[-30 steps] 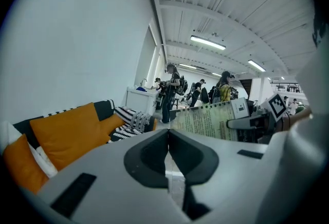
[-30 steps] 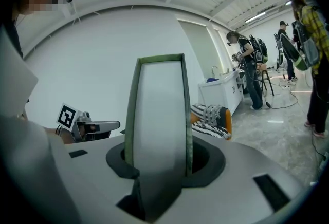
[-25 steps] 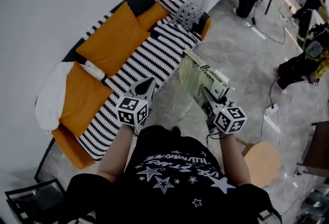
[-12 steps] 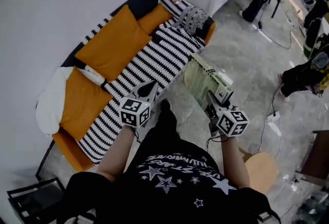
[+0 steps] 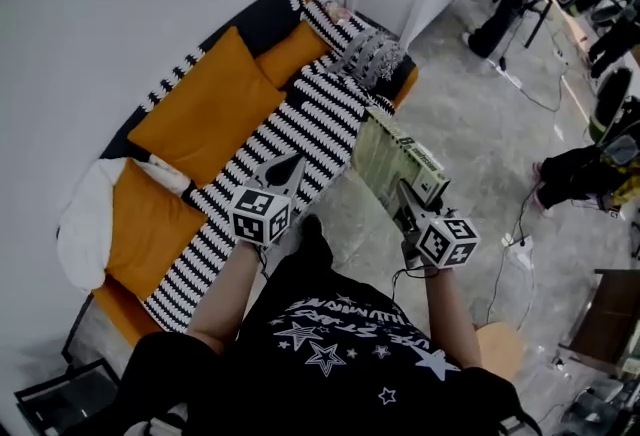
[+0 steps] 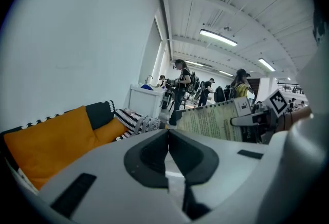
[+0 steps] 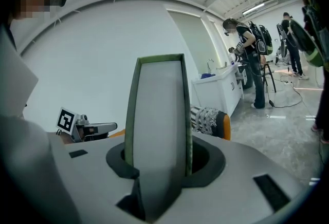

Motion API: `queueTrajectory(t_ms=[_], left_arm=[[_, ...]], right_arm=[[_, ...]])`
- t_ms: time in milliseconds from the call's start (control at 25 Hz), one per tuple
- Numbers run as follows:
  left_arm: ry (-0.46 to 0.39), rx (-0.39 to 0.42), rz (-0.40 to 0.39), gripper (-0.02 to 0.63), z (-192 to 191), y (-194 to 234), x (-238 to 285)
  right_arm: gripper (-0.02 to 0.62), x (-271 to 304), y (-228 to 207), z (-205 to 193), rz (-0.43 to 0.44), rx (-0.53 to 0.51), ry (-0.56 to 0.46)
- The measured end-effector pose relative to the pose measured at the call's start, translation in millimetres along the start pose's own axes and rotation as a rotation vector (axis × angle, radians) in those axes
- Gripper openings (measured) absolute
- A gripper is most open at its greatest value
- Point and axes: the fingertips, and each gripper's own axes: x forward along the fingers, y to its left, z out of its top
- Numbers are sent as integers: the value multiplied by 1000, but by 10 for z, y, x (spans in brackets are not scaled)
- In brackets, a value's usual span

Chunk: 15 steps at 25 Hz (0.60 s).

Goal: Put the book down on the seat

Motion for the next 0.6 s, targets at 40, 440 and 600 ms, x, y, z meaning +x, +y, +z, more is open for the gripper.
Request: queueTrajectory(t_ms=[40, 440, 600], left_arm=[[-2, -7, 10, 9, 55, 111, 63], [-2, -41, 25, 9, 326, 876, 453], [-11, -35, 18, 9, 439, 1120, 544]], right_arm=[[169, 106, -14, 79, -1, -3, -1], [169, 968, -32, 402, 3, -24, 43], [169, 1227, 9, 553, 2, -48, 44]])
